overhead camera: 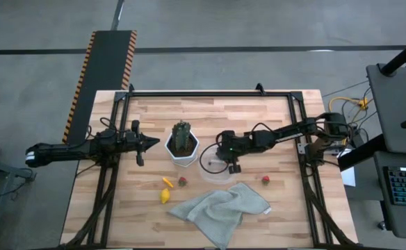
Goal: Pick and placing Produce into tupperware
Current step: Put the right strawberry into the transparent bin
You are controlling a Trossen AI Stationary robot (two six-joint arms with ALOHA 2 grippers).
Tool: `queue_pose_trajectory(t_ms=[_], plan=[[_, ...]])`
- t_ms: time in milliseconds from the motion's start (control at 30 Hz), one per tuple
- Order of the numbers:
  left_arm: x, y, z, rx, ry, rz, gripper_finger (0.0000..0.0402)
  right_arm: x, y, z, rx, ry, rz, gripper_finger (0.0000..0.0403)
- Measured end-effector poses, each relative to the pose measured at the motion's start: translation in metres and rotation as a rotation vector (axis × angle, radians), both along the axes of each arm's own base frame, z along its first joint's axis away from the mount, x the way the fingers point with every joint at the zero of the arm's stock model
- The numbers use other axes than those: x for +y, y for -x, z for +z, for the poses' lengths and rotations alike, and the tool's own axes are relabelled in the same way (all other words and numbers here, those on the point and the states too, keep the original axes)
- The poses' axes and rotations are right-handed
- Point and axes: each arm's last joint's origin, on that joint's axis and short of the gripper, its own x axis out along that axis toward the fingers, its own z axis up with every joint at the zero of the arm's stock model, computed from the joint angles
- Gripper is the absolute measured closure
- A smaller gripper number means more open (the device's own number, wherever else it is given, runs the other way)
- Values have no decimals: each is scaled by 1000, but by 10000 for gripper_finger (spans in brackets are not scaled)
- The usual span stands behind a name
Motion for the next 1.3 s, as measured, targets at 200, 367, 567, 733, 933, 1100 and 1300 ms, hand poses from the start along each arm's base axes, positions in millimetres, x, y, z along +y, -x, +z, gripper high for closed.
queue_pose_trajectory(t_ms=[200, 367, 567, 733, 933, 1100, 1300], plan=[[0, 0, 0, 0, 0, 0, 402, 0, 20, 32, -6, -43, -62, 302], [0, 0, 0, 0, 0, 0, 402, 13, 51, 68, -17, -130, -69, 308], [0, 0, 0, -2, 1, 0, 402, 51, 96, 95, -13, -183, 76, 310], [0, 0, 1, -10, 0, 0, 402, 81, 129, 92, -1, -238, 172, 315], [0, 0, 6, -60, -5, 0, 402, 101, 156, 79, 95, -170, 193, 319], [0, 0, 10, -99, -9, 0, 402, 117, 164, 66, 165, -64, 215, 311], [0, 0, 11, -123, 58, 2, 402, 132, 163, 49, 240, 7, 239, 294]])
